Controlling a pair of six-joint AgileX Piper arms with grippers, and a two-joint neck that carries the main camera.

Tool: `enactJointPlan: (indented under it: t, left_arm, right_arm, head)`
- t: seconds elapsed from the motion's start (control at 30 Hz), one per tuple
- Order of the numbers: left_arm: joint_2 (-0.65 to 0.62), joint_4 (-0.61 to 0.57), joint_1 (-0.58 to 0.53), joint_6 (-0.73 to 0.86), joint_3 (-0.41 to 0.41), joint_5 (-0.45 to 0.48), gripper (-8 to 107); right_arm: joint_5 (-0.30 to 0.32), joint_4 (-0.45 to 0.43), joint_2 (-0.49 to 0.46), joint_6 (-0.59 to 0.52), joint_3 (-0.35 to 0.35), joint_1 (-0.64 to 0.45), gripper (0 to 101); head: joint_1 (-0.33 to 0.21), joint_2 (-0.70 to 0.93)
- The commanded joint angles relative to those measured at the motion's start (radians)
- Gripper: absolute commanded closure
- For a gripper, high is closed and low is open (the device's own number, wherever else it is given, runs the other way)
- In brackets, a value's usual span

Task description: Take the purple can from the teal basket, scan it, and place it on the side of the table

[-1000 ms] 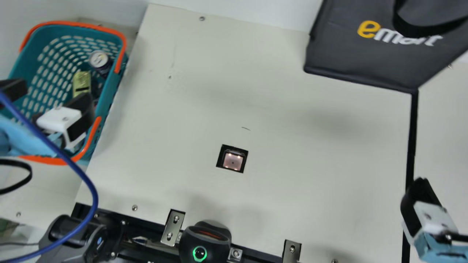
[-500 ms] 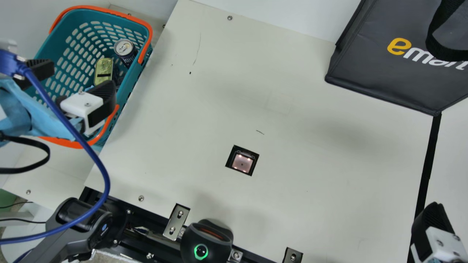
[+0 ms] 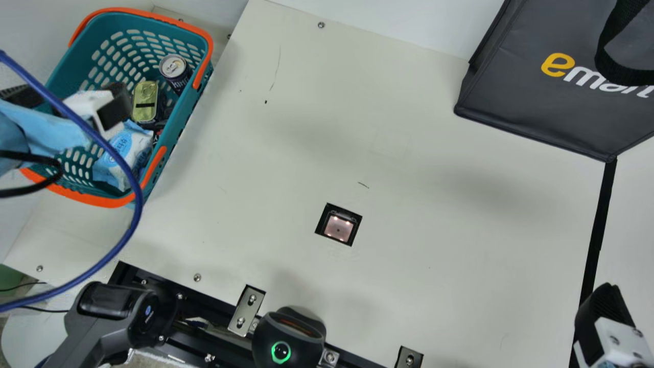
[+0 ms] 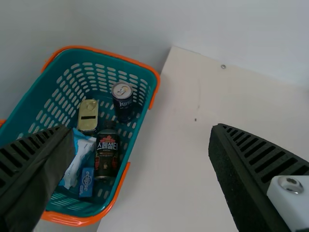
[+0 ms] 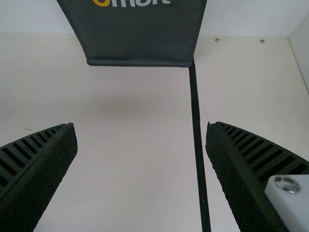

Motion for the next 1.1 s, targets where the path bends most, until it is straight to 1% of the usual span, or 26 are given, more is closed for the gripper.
enactJointPlan:
  t: [0.0,0.13,0.3,0.5,0.6,0.83,1.07]
  left_arm:
    - [0.01,-0.016,0.075,0.005,0.004,-0.01,9]
    - [0.052,-0.06,0.168,0.088,0.006,-0.034,9]
    - [0.137,-0.132,0.288,0.277,-0.01,-0.064,9]
    - [0.277,-0.229,0.419,0.526,-0.058,-0.078,9]
    - [0.351,-0.265,0.465,0.635,-0.089,-0.077,9]
    - [0.517,-0.309,0.512,0.819,-0.163,-0.061,9]
    - [0.657,-0.295,0.496,0.902,-0.2,-0.065,9]
  right_arm:
    - [0.0,0.0,0.0,0.0,0.0,0.0,6]
    - [0.0,0.0,0.0,0.0,0.0,0.0,6]
    - [0.0,0.0,0.0,0.0,0.0,0.0,6]
    - [0.0,0.0,0.0,0.0,0.0,0.0,6]
    - [0.0,0.0,0.0,0.0,0.0,0.0,6]
    - [0.0,0.0,0.0,0.0,0.0,0.0,6]
    - [0.0,0.0,0.0,0.0,0.0,0.0,6]
  head:
    - [-0.029,0.004]
    - [-0.029,0.004]
    - [-0.029,0.004]
    - [-0.029,0.004]
    - [-0.029,0.004]
    - [-0.029,0.004]
    - [-0.029,0.004]
